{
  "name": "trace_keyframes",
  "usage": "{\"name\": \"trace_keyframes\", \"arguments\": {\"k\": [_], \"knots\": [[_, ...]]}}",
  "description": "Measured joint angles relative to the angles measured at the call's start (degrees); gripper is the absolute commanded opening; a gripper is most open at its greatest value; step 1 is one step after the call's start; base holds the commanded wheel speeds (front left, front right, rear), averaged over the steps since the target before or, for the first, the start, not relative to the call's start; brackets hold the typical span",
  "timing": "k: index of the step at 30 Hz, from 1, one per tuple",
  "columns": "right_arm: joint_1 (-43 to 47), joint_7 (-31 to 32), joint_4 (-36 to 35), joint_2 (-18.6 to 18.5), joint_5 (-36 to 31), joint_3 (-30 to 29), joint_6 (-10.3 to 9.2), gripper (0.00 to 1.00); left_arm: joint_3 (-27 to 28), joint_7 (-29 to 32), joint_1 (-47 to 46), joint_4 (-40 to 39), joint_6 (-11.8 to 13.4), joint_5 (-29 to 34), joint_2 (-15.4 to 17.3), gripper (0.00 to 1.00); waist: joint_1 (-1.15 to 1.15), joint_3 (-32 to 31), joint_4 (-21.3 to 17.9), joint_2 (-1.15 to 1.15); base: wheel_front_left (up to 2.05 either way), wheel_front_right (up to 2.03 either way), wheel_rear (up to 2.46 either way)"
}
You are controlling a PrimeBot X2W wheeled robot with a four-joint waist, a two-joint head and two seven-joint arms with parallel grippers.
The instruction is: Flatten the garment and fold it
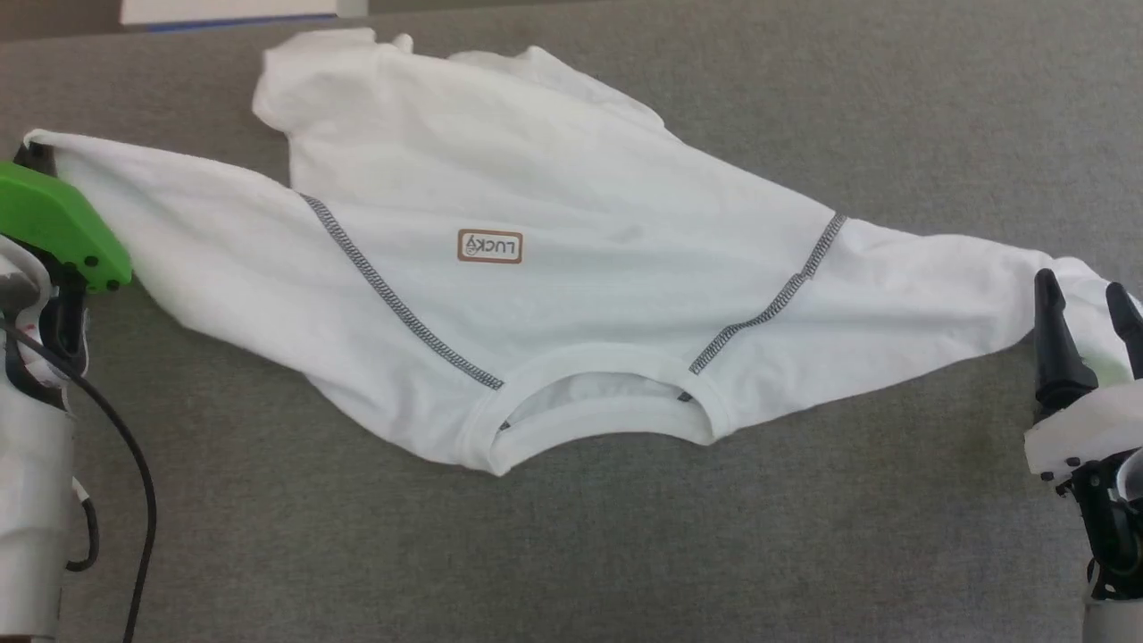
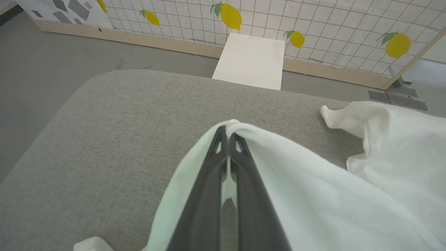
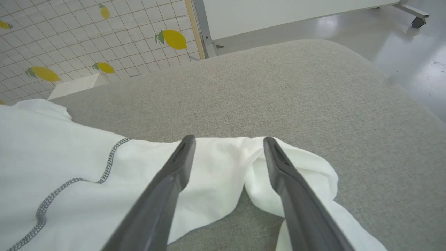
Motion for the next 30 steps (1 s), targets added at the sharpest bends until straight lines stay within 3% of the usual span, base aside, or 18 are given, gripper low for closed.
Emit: {"name": "trace_keyframes", "arguments": {"k": [1, 2, 6, 9, 16, 22, 30], "knots": [[0.0, -0.2, 0.2, 0.0, 0.0, 0.0, 0.00, 1.00, 0.0, 0.0, -0.3, 1.2, -0.1, -0.1, -0.1, 0.81, 0.00, 0.6, -0.3, 0.00, 0.00, 0.00, 0.00], [0.0, -0.4, 0.3, 0.0, 0.0, 0.0, 0.00, 1.00, 0.0, -0.2, -0.4, 2.2, -0.1, -0.1, -0.3, 1.00, 0.00, 1.1, -0.7, 0.00, 0.00, 0.00, 0.00], [0.0, -0.7, 0.6, 0.0, -0.1, -0.3, 0.00, 1.00, 1.2, -2.4, -0.3, 4.3, -0.3, -1.2, -1.0, 1.00, 0.00, 2.3, -1.4, 0.00, 0.00, 0.00, 0.00], [0.0, -0.9, 0.6, 0.0, -0.1, -0.3, 0.00, 1.00, 3.5, -7.9, -0.2, 2.4, -1.3, -2.6, -1.3, 1.00, 0.00, 1.8, -1.3, 0.00, 0.00, 0.00, 0.00], [2.4, 0.2, -0.9, 0.0, -0.3, -0.5, 0.00, 1.00, 4.4, -22.2, 9.2, -10.4, -2.7, -1.3, -2.6, 1.00, 0.00, -1.1, 0.6, 0.00, 0.00, 0.00, 0.00], [7.1, 5.8, -3.3, 0.0, 0.1, 1.1, 0.00, 1.00, 1.1, -26.7, 23.2, -16.7, -1.5, 1.2, -8.3, 1.00, 0.00, -5.6, 3.3, 0.00, 0.00, 0.00, 0.00], [15.3, 16.9, -4.3, 0.0, 2.4, 6.7, 0.00, 1.00, -1.4, -27.1, 34.7, -17.2, 1.4, -0.2, -15.9, 1.00, -0.01, -11.7, 5.4, 0.00, 0.00, 0.00, 0.00]]}}
